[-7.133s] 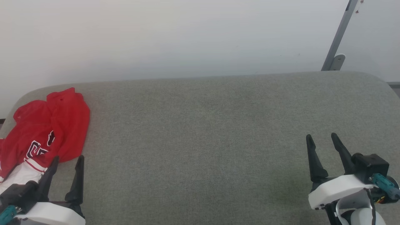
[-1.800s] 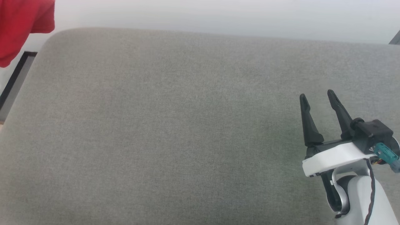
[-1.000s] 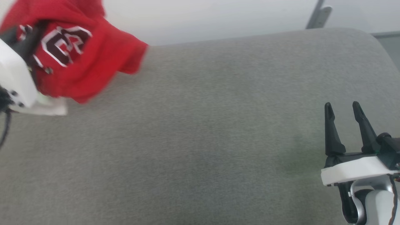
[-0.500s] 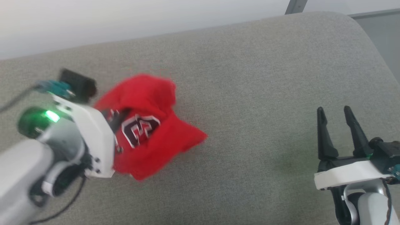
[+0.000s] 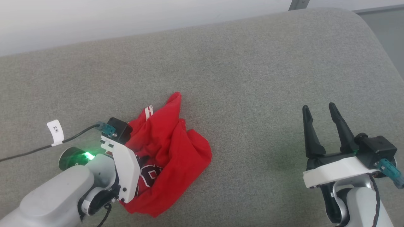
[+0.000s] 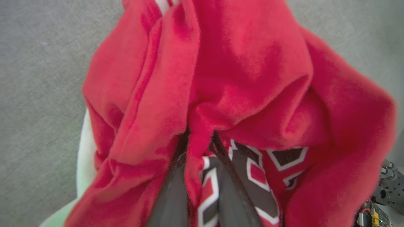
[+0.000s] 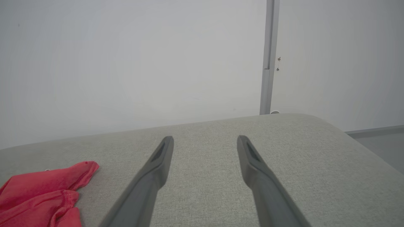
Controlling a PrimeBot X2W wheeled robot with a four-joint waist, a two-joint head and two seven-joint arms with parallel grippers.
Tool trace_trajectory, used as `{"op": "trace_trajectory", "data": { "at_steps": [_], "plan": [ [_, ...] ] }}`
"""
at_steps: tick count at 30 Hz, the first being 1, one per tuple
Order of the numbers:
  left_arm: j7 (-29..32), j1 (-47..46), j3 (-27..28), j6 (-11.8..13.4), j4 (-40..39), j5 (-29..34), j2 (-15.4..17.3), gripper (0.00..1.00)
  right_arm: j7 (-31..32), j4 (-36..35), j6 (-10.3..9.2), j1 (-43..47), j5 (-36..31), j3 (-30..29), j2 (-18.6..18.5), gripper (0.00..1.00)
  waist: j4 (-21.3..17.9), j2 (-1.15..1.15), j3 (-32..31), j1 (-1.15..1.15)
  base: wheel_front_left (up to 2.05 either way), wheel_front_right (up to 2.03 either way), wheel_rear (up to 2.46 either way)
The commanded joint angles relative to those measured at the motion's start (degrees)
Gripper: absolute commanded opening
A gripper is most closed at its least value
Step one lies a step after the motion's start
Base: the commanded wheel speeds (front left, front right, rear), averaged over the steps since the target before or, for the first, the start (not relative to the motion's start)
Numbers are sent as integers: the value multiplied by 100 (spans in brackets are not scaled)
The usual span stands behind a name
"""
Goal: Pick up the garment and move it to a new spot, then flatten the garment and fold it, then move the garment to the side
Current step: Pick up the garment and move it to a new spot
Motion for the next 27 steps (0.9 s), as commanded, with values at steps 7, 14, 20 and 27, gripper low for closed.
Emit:
{"op": "trace_trajectory", "data": {
  "at_steps": [7,14,20,27],
  "plan": [
    [-109,-56,-50,-268,601,-37,-253,100,-21,108,-4,-73,-39,13,1,100,60,0,-114,0,0,0,0],
    [-393,-171,139,-415,571,-149,-317,100,35,159,-4,-5,-66,-29,0,100,249,0,-330,0,0,0,0],
    [-992,-79,412,-402,372,-127,-180,100,84,184,-4,41,-146,-75,0,100,453,0,-546,0,0,0,0],
    [-1907,299,878,-294,282,-281,123,100,166,181,-4,136,-198,-147,0,100,666,0,-807,0,0,0,0]
  ]
}}
